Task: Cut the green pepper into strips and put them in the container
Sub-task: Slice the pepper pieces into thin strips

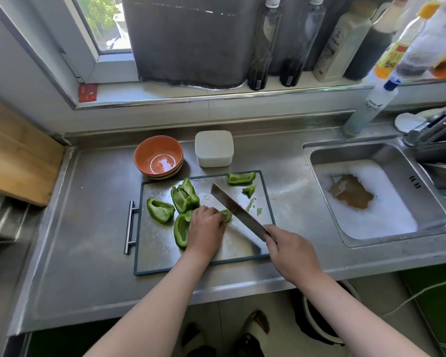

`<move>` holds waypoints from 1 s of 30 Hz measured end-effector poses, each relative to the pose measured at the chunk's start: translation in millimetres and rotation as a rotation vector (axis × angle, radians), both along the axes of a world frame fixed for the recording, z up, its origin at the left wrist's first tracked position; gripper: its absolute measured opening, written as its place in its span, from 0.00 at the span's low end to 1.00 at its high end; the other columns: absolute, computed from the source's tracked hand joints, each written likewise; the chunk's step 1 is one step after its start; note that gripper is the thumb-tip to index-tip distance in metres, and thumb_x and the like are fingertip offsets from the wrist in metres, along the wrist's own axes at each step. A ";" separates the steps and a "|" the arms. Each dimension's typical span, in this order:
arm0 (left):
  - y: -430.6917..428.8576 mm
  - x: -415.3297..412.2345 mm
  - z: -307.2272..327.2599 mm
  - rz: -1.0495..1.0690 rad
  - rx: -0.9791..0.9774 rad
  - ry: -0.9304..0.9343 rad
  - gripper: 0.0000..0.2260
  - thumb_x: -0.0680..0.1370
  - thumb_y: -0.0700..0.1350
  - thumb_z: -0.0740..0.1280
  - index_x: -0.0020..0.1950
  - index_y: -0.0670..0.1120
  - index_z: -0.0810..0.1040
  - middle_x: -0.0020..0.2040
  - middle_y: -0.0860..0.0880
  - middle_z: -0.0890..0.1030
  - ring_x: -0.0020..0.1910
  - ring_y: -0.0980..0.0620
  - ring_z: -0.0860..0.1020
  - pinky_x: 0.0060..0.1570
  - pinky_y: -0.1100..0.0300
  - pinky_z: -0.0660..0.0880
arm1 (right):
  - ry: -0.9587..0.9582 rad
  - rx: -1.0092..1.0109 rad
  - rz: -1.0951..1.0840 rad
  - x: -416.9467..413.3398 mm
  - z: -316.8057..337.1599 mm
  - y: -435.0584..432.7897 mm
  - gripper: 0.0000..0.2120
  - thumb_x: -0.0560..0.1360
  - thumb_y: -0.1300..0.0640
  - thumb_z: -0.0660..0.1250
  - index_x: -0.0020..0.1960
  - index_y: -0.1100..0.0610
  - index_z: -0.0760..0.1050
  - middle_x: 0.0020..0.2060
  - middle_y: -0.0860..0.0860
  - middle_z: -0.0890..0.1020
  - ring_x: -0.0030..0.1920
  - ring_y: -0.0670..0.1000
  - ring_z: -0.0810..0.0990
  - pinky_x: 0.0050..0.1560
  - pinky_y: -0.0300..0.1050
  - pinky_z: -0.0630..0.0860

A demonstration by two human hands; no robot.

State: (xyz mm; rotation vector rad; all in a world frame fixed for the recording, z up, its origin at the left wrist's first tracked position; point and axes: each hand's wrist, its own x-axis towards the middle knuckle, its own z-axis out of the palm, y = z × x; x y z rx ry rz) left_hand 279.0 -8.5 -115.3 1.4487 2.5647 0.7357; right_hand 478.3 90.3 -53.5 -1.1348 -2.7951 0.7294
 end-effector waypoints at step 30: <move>21.2 -15.9 25.3 -0.039 -0.331 -0.101 0.09 0.75 0.42 0.66 0.49 0.47 0.86 0.46 0.48 0.82 0.54 0.48 0.71 0.46 0.59 0.73 | -0.073 0.022 0.024 -23.7 8.2 -1.8 0.10 0.84 0.52 0.54 0.57 0.49 0.73 0.35 0.49 0.76 0.36 0.55 0.73 0.36 0.48 0.69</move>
